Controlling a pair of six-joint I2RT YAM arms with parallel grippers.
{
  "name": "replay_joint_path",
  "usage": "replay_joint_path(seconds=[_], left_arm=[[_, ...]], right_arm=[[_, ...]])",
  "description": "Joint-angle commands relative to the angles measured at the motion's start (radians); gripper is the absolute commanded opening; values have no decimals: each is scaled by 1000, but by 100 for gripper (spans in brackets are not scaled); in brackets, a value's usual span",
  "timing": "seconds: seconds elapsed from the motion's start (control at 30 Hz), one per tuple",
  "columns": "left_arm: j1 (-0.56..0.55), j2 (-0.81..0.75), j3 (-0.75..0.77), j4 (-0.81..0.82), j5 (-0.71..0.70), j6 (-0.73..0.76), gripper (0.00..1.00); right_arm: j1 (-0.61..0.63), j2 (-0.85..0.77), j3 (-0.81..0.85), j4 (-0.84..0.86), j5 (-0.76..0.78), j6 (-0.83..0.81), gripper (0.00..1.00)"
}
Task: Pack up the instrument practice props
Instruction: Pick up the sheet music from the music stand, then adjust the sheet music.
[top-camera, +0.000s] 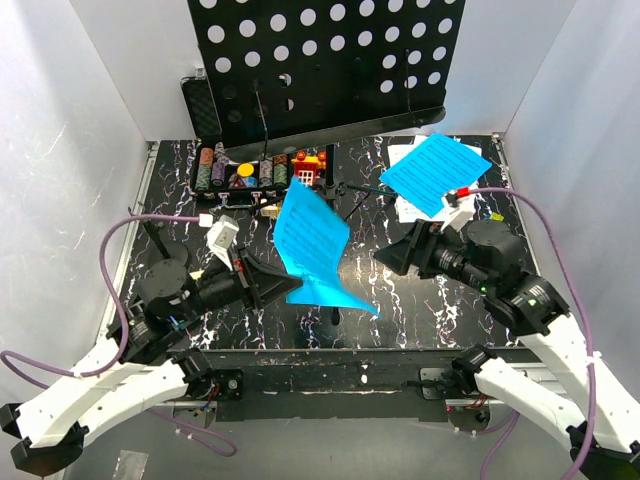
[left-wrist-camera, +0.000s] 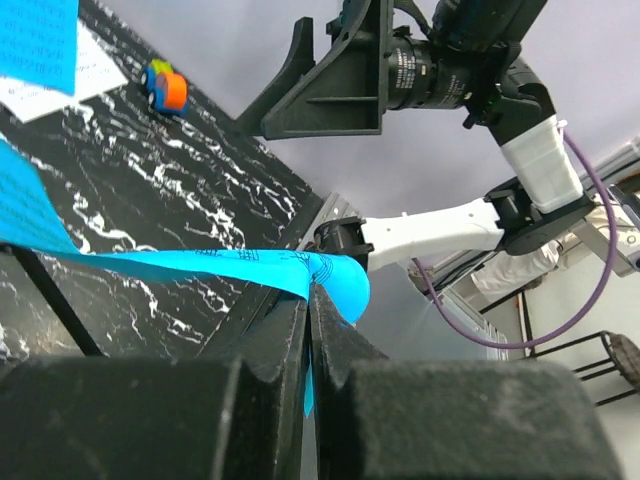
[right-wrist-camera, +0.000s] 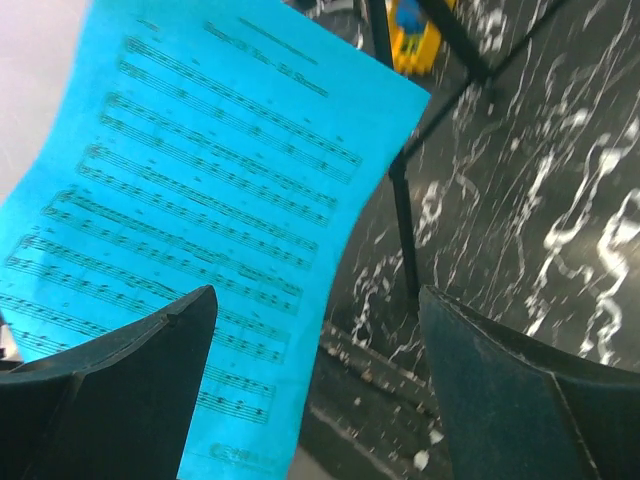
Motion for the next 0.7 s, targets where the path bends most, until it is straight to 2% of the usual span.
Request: replay_joint_path(seconds=[0.0,0.17,0.33,0.5,0.67], left_arm=[[0,-42,-89,81,-44,-101,0],[0,-55,-99,130,-88,-90,0],[0,37,-16,189,-90,-18,0],[0,206,148,193,-62,101,0],[0,358,295,283,-22,186,0]], right_arm=[[-5,-10,-59,91,-134,179,90],[-38,3,-163,187,-275,360,91],[-143,-11,-275,267,-435,513,92],[-221,-60,-280,199,-458,500,93],[-229,-69,-292,163,-449,489,93]])
